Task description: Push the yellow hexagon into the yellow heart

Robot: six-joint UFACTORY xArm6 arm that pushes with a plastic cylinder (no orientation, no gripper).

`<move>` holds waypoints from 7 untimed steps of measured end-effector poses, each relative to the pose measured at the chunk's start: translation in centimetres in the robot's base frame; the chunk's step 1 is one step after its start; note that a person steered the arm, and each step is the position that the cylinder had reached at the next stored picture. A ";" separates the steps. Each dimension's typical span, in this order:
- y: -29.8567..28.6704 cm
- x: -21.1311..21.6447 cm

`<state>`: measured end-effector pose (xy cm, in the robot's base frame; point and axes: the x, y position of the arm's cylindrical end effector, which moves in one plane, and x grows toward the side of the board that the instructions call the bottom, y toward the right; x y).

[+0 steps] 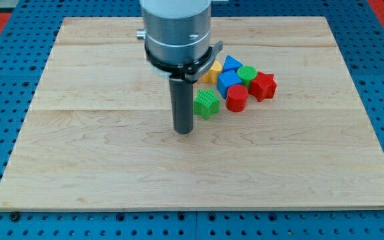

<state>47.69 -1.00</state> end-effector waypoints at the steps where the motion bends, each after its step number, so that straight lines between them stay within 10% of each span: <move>1: 1.9 -2.3; 5: -6.4 -12.1; 7: -1.7 -8.4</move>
<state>39.31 -2.67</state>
